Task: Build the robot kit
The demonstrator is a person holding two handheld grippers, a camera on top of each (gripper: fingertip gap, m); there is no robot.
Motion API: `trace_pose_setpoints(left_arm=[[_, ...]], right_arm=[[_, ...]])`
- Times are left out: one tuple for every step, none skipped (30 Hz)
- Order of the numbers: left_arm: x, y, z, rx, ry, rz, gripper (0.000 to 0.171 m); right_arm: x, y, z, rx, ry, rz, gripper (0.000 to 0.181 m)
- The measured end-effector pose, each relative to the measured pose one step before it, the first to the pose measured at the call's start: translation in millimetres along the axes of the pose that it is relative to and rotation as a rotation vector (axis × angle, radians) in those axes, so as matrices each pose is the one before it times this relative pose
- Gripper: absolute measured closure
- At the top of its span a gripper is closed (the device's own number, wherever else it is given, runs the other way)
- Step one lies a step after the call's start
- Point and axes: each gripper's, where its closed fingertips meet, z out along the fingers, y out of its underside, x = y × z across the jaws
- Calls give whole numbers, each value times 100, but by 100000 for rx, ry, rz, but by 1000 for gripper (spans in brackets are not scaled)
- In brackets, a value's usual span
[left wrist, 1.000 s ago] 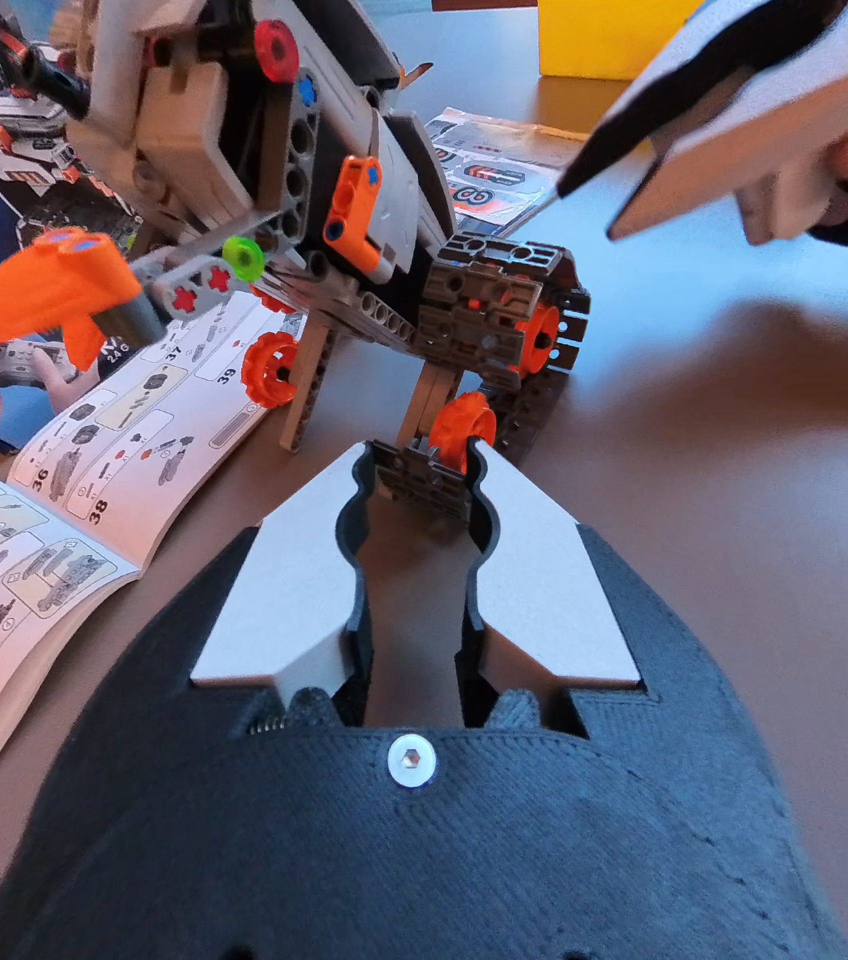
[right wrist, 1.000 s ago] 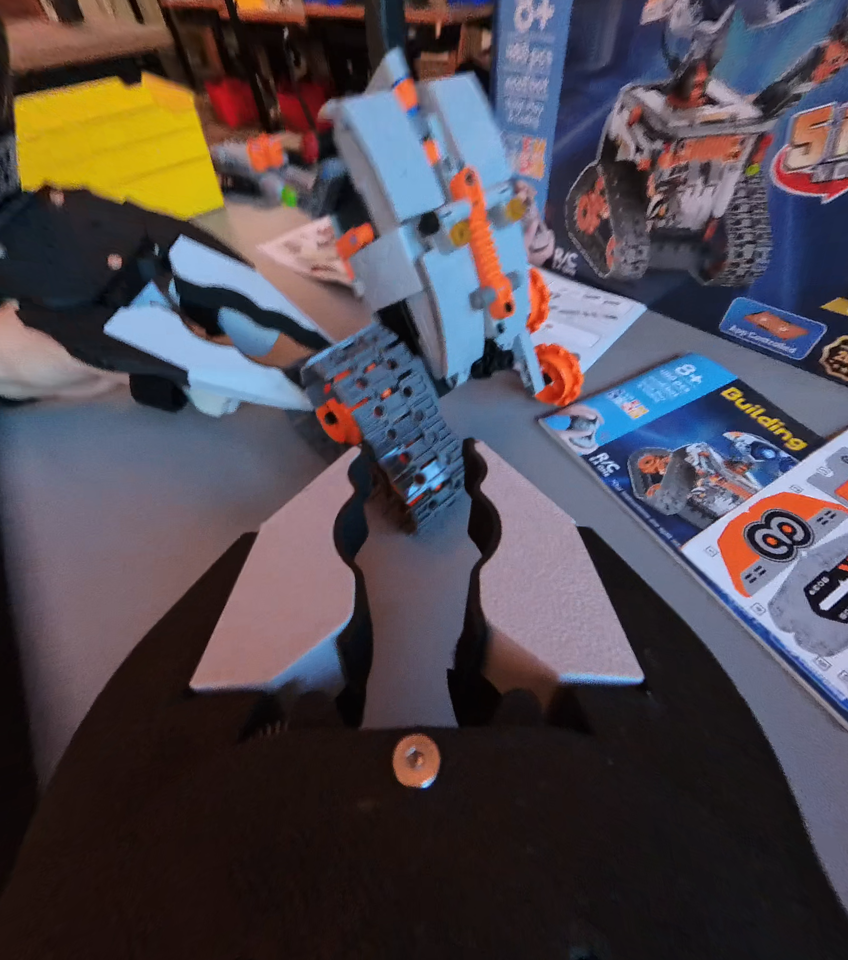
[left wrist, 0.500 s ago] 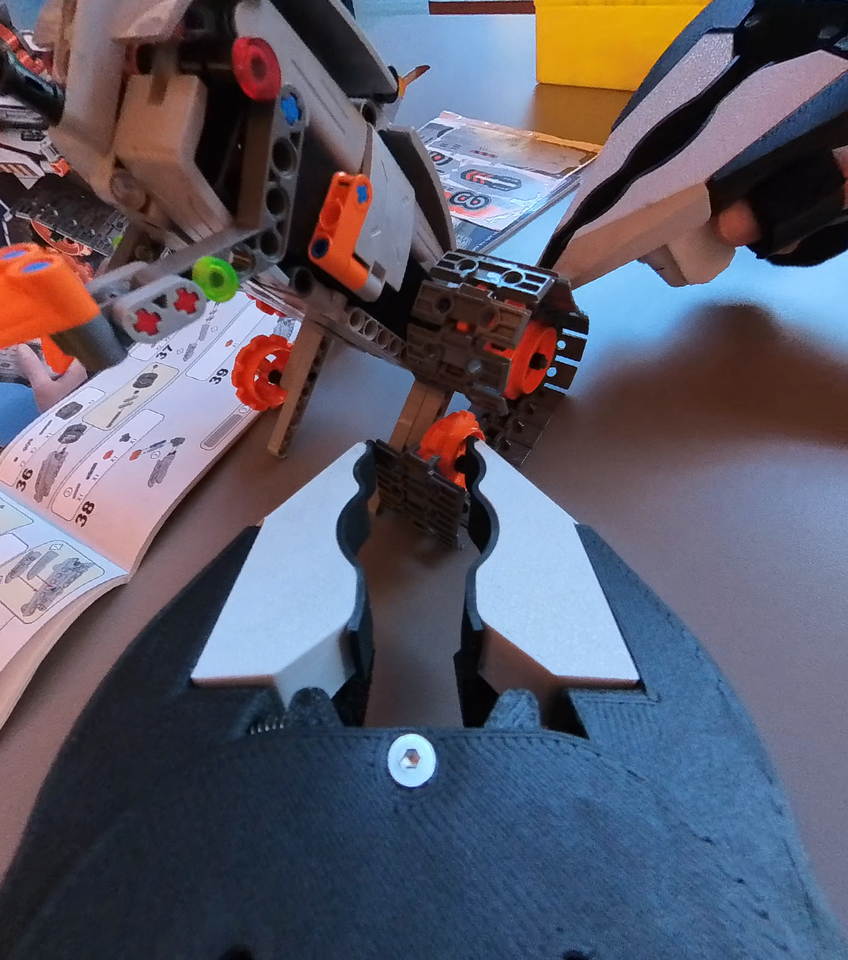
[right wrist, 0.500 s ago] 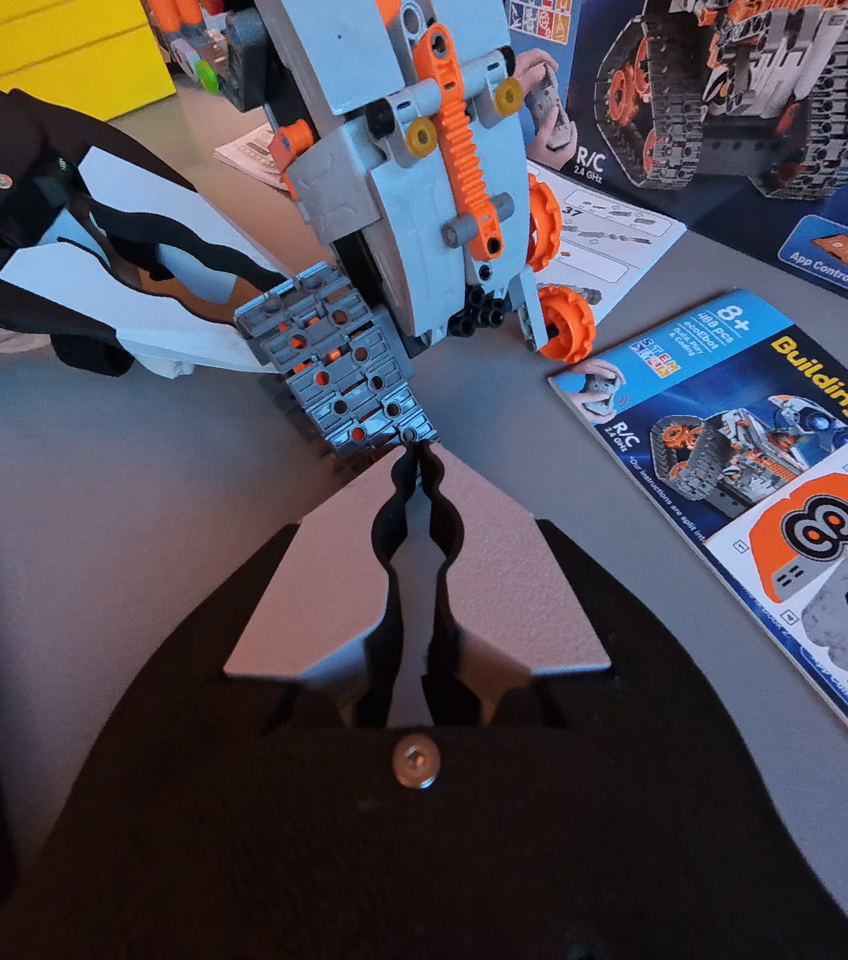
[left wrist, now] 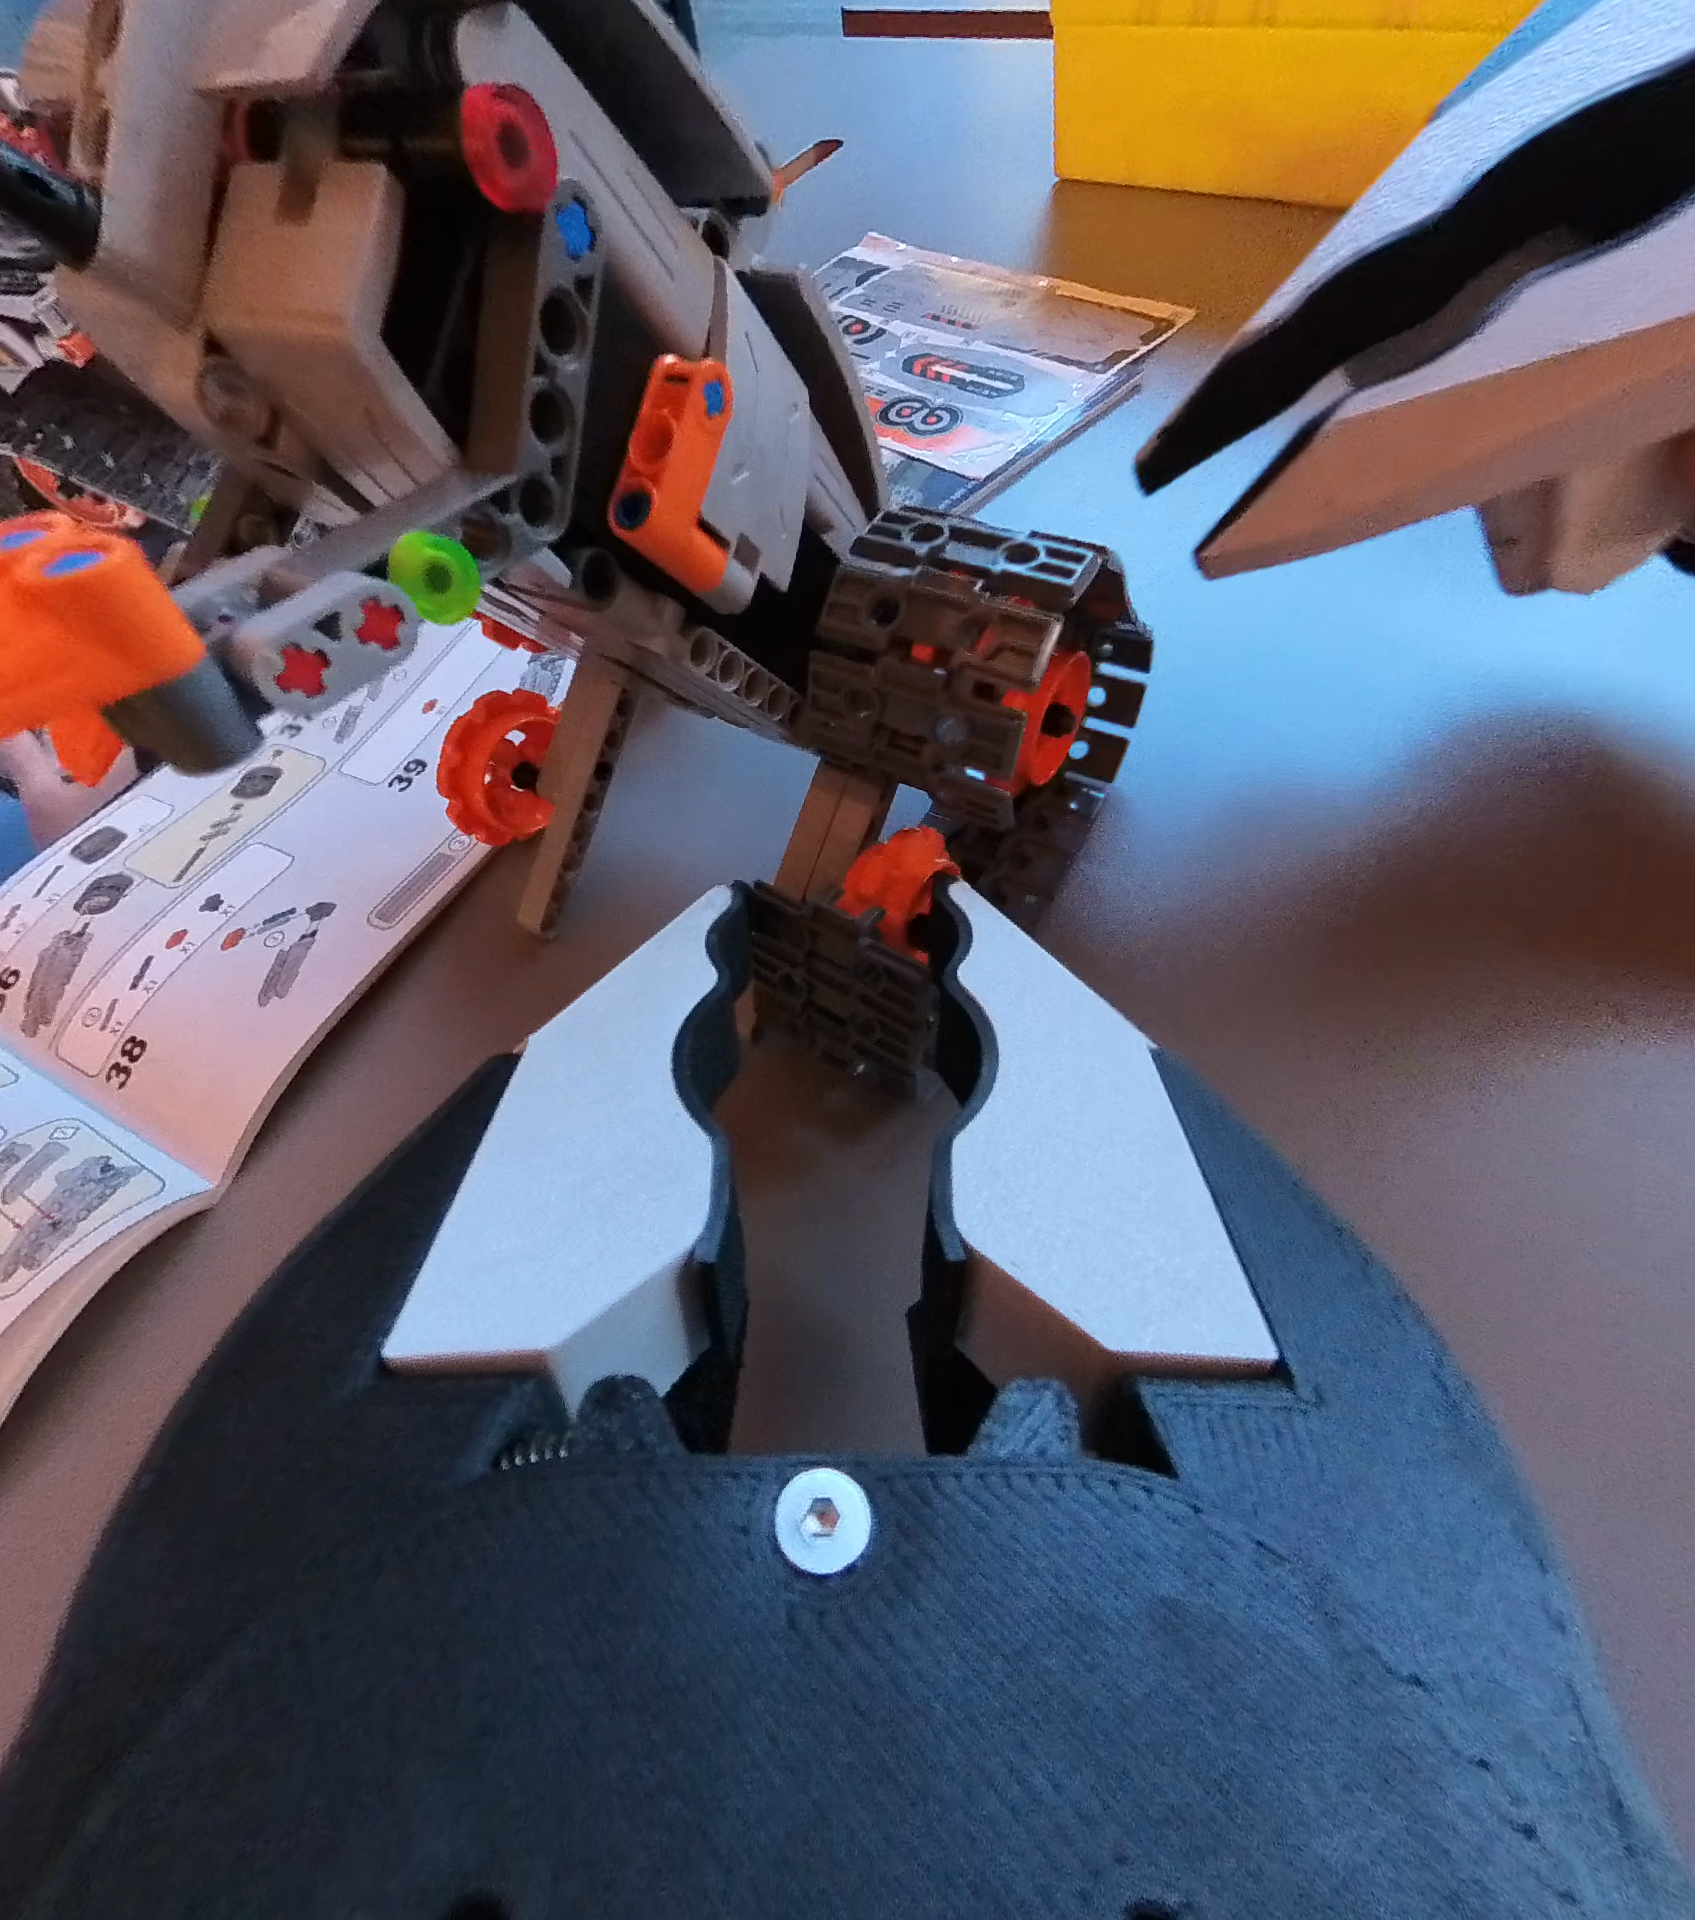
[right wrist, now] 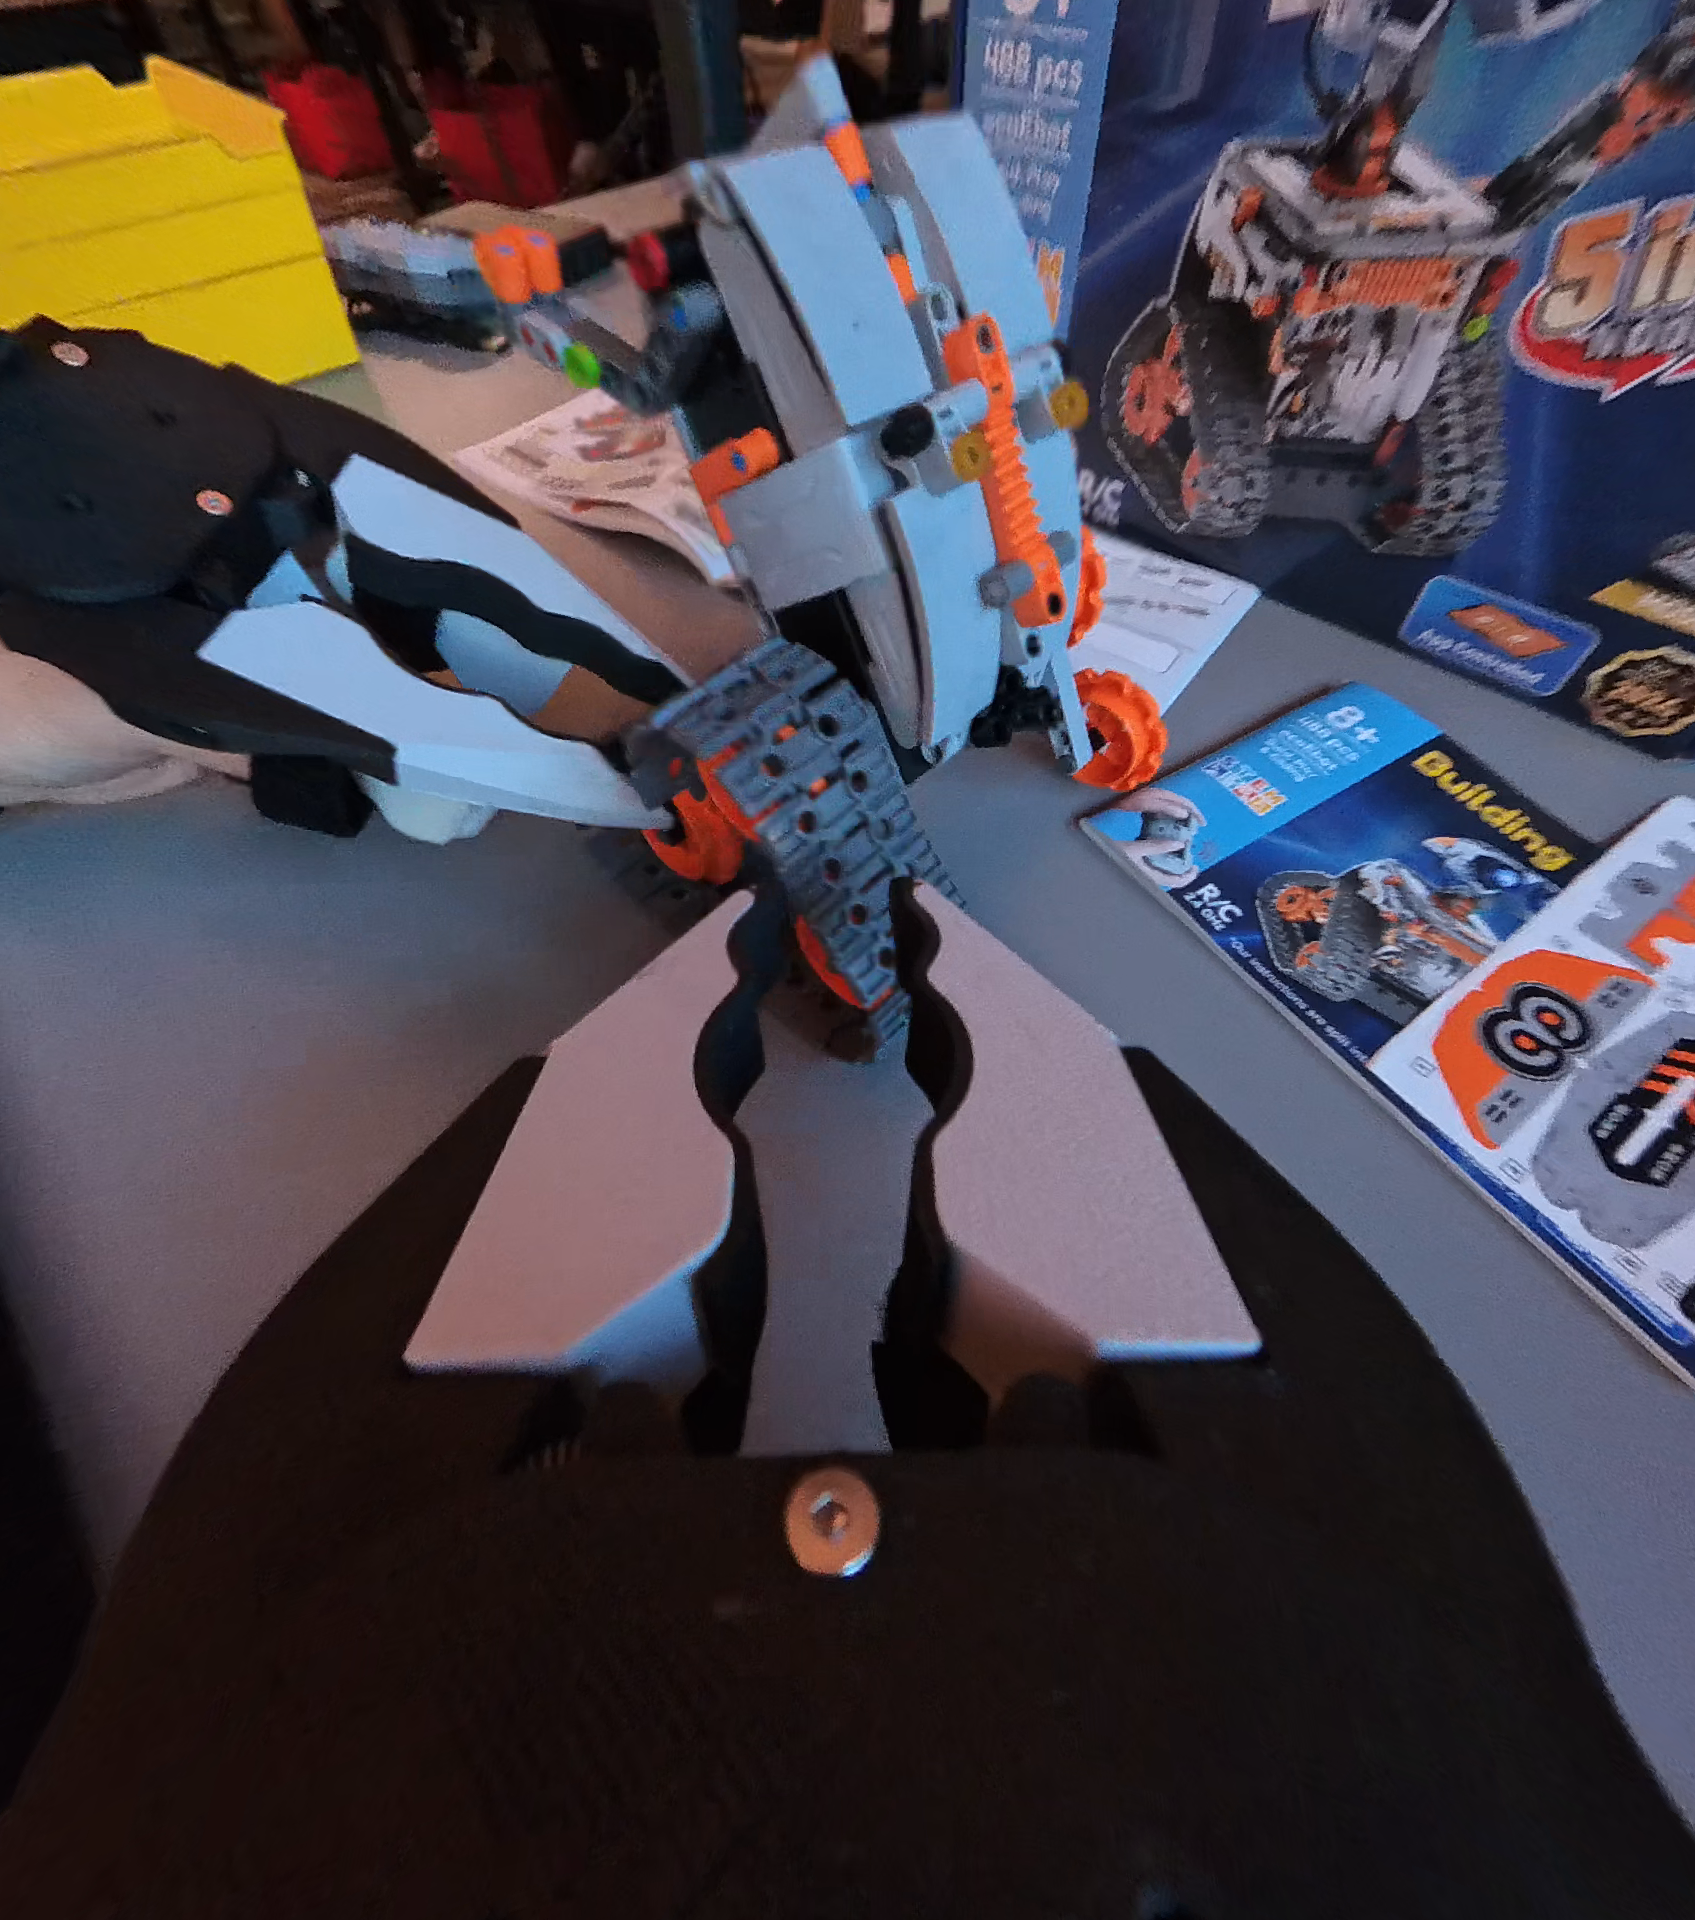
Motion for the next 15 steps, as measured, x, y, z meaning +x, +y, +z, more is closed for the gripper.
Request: trace_pose_setpoints(left_arm=[[133, -122, 210, -93, -217, 182, 139], [150, -139, 253, -100, -339, 282, 139], [159, -179, 282, 38, -358, 4, 138], [169, -179, 286, 29, -331, -182, 138], [187, -197, 272, 69, -205, -285, 137], [162, -187, 231, 241, -81, -386, 137], [119, -167, 229, 92, -52, -986, 137], [90, -166, 256, -16, 116, -1570, 136], [114, -196, 276, 132, 523, -2157, 136], [146, -201, 282, 175, 986, -2487, 135], [175, -195, 277, 203, 1250, -2613, 135], [130, -232, 227, 641, 1001, -2735, 141], [171, -152, 209, 248, 1200, -2051, 141], [149, -41, 177, -237, 997, -1276, 141], [34, 7, 84, -261, 340, -551, 139]], right_arm=[[-375, -311, -405, 2355, 2328, -582, 160], [-320, -230, -346, 2116, 2238, 1545, 160], [-412, -154, -256, 1753, 1101, 3169, 160], [-532, -74, -201, 1753, -225, 3859, 160], [-572, 55, -111, 1594, -1136, 4126, 161], [-433, 198, -2, 819, -1152, 4750, 161], [-288, 272, 64, 48, -958, 4679, 160], [-59, 250, 88, -316, -306, 3117, 160], [279, 251, 94, -887, 1302, 1557, 160], [462, 115, 65, -705, 2138, 658, 160], [393, -131, 73, 550, 1558, 927, 160], [274, -234, 83, 1157, 764, 1886, 160], [230, -195, 93, 1095, 503, 2125, 160], [162, -67, 92, 587, 115, 1471, 160], [116, 126, 63, -372, 20, 651, 160]])
